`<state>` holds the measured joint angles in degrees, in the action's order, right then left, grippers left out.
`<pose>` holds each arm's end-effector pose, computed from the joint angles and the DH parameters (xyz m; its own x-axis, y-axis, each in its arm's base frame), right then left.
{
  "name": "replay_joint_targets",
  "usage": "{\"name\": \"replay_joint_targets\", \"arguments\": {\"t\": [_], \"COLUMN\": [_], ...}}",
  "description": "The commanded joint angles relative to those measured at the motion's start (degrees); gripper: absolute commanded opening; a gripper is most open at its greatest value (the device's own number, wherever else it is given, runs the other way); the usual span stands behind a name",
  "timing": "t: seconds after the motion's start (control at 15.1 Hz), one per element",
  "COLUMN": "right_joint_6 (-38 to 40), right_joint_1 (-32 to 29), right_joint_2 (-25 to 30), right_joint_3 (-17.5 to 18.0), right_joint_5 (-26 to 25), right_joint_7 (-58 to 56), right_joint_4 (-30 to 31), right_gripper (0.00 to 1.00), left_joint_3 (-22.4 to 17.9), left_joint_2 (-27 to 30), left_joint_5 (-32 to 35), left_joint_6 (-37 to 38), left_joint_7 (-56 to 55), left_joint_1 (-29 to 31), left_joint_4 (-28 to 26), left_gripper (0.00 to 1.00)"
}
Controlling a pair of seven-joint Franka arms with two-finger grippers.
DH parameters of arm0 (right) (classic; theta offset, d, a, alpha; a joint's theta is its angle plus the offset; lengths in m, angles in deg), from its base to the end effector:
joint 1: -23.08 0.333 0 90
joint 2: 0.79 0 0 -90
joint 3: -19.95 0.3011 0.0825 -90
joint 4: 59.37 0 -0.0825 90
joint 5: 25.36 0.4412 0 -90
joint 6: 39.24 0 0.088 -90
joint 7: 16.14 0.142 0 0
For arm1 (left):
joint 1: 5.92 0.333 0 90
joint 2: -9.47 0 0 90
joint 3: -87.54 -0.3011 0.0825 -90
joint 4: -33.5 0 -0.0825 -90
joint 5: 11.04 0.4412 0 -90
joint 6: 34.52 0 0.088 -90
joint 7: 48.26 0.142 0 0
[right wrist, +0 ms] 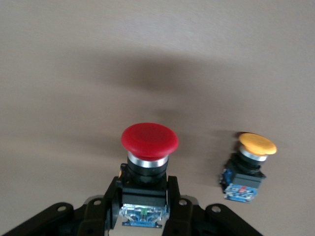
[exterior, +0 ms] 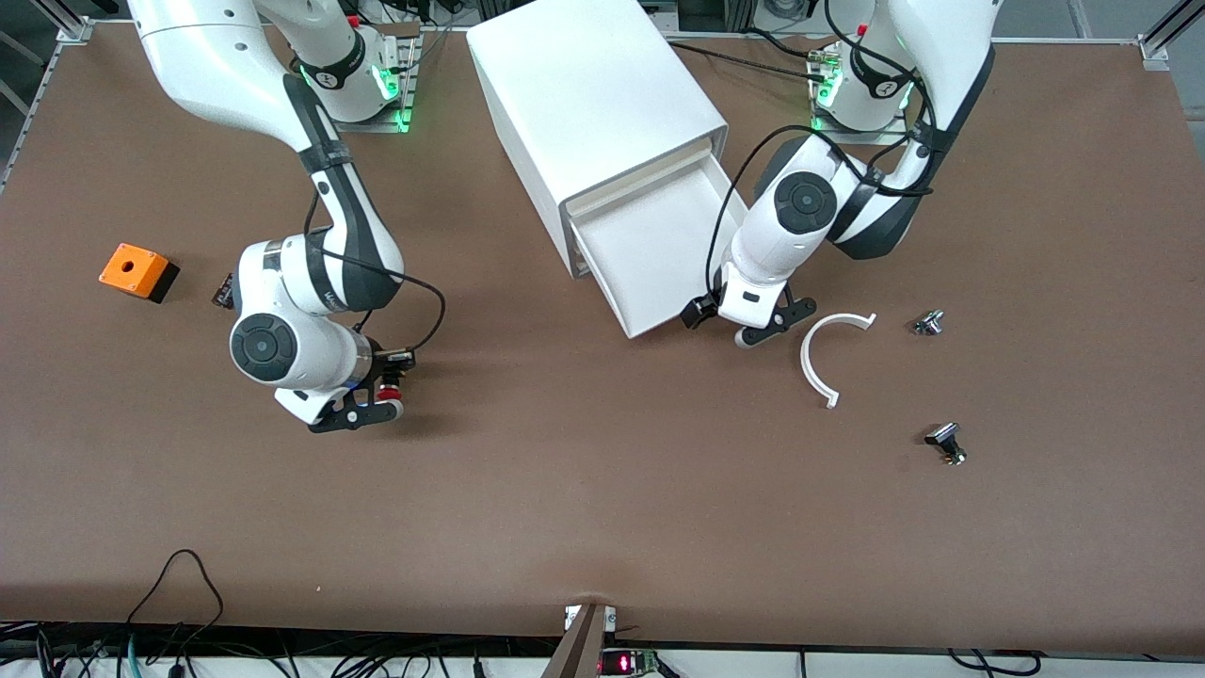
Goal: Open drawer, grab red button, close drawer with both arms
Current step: 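Lift the button with the right gripper while the left gripper shuts the drawer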
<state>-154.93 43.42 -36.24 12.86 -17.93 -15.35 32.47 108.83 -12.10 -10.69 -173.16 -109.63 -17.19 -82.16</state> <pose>0.6789 0.1766 0.1747 0.9667 0.1642 -0.1963 0.1616 -0.9864 -0.0292 0.5399 -0.3490 0.1914 0.8639 0.4955 -0.0903 0.5030 -0.8580 0.1043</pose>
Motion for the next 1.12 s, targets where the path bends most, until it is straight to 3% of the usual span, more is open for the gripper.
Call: {"name": "replay_joint_targets", "arguments": {"t": [0.0, 0.46, 0.6, 0.73, 0.79, 1.06], "right_joint_6": [-2.6, -6.74, -6.74, -6.65, -6.22, -2.53], "right_joint_1": [-1.71, -2.15, -2.24, -2.15, -2.24, -2.68], "right_joint_2": [-0.32, -4.72, -5.69, -5.69, -5.43, -1.75], "right_joint_3": [0.4, 0.58, 0.58, 0.49, 0.49, 0.23], "right_joint_5": [0.74, 2.4, 5.92, 6.63, 6.63, 6.55], "right_joint_7": [-1.94, -0.62, -0.7, -0.44, -0.35, 0.7], "right_joint_4": [1.67, 1.15, 0.97, 0.97, 0.62, -2.01], "right_gripper": [0.0, 0.01, 0.36, 0.94, 0.99, 0.99], "left_joint_3": [0.06, 0.5, 1.29, 2.08, 2.26, 3.93], "left_joint_2": [0.65, 1.0, 1.09, 1.61, 1.7, 1.44], "left_joint_5": [1.85, 1.76, 1.67, 1.58, 1.32, 1.06], "left_joint_6": [-0.32, 0.12, 1.6, 4.33, 4.95, 5.48], "left_joint_7": [-2.26, -6.48, -6.49, -6.14, -6.22, -6.4], "left_joint_1": [-1.55, -6.3, -6.92, -6.48, -6.65, -6.83], "left_joint_4": [-1.32, -2.81, -2.81, -2.72, -2.72, -2.81], "left_gripper": [0.99, 0.99, 0.99, 0.99, 0.99, 0.99]}}
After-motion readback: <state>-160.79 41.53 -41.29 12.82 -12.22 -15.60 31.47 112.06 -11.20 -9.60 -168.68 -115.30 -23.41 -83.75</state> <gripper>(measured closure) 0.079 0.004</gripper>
